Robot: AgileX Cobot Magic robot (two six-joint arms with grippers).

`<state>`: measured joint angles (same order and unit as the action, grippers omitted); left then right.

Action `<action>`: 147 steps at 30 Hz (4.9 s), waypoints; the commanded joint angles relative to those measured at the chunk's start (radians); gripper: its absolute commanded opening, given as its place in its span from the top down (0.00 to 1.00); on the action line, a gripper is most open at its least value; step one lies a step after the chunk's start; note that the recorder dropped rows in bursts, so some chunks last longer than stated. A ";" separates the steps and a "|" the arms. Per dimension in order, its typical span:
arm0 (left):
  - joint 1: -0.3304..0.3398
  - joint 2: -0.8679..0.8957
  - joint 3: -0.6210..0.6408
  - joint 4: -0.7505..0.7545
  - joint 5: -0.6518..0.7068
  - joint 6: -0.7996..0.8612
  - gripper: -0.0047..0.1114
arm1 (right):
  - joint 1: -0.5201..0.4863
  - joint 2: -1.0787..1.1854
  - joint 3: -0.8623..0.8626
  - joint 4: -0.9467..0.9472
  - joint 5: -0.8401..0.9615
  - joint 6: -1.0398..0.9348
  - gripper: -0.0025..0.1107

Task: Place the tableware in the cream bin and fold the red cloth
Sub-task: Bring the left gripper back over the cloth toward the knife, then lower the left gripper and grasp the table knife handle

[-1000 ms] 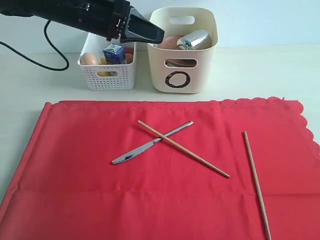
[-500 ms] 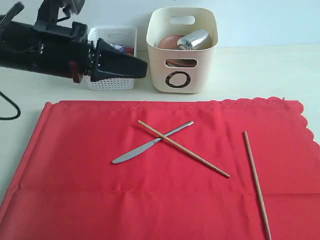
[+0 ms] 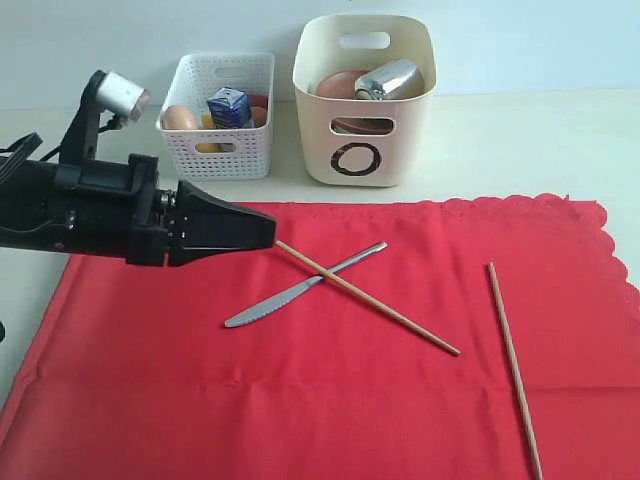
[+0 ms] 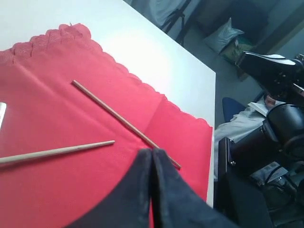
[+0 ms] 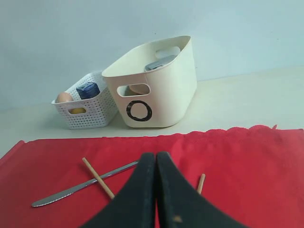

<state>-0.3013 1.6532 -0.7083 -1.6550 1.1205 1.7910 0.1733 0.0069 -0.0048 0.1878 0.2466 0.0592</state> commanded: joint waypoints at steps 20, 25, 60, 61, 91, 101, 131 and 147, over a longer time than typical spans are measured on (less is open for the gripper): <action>0.000 0.099 -0.047 -0.089 -0.260 0.121 0.96 | 0.000 -0.007 0.005 -0.003 -0.008 -0.006 0.98; -0.011 0.141 -0.087 -0.089 -0.261 0.139 0.91 | 0.000 -0.007 0.005 -0.003 -0.008 -0.006 0.98; -0.360 0.243 -0.340 0.131 -0.883 0.309 0.37 | 0.000 -0.007 0.005 -0.003 -0.008 -0.006 0.98; -0.360 0.252 -0.352 0.131 -0.871 0.309 0.37 | 0.000 -0.007 0.005 -0.003 -0.008 -0.006 0.98; -0.378 0.505 -0.525 0.030 -0.873 0.270 0.37 | 0.000 -0.007 0.005 -0.003 -0.008 -0.006 0.98; -0.378 0.532 -0.527 0.009 -0.922 0.269 0.71 | 0.000 -0.007 0.005 -0.003 -0.008 -0.006 0.98; -0.378 0.544 -0.527 0.162 -0.749 0.214 0.42 | 0.000 -0.007 0.005 -0.003 -0.006 -0.006 0.98; -0.378 0.544 -0.523 0.178 -0.808 0.135 0.96 | 0.000 -0.007 0.005 -0.003 -0.006 -0.006 0.98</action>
<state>-0.6804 2.1937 -1.2372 -1.4902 0.3416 1.9330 0.1733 0.0069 -0.0048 0.1878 0.2466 0.0592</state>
